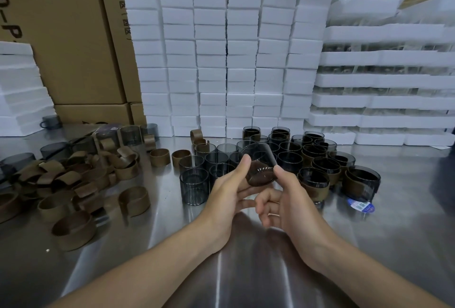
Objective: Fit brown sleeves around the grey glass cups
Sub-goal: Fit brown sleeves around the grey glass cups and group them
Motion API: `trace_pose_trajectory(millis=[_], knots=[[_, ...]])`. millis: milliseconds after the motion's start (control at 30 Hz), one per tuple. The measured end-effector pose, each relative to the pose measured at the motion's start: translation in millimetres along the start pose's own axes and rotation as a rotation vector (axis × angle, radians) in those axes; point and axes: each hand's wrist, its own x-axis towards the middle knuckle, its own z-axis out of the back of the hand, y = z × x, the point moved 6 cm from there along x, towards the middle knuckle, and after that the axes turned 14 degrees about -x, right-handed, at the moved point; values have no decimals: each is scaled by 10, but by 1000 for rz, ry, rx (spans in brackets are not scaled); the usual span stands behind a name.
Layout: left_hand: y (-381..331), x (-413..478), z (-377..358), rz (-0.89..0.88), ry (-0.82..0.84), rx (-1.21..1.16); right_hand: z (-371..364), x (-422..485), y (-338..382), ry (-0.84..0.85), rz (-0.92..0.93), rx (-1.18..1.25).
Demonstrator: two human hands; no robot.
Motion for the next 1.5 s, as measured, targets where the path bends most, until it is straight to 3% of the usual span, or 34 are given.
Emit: trace_pose_trajectory(millis=[233, 400, 533, 733, 933, 1133, 1500], knots=[[-1, 11, 27, -24, 7, -12, 71, -39, 105, -127, 145, -126], [-22, 5, 28, -27, 12, -55, 87, -140, 219, -200, 347, -418], [6, 11, 24, -17, 32, -88, -45, -214, 266, -138, 449, -671], [-9, -4, 13, -23, 59, -40, -75, -224, 278, -150, 383, -453], [-28, 0, 27, -62, 68, -54, -36, -157, 235, -136, 197, -207], [-30, 4, 2, 6, 37, -62, -27, -101, 141, -74, 68, -55], [-65, 0, 13, -63, 36, -79, 78, -43, 54, -175, 29, -155]])
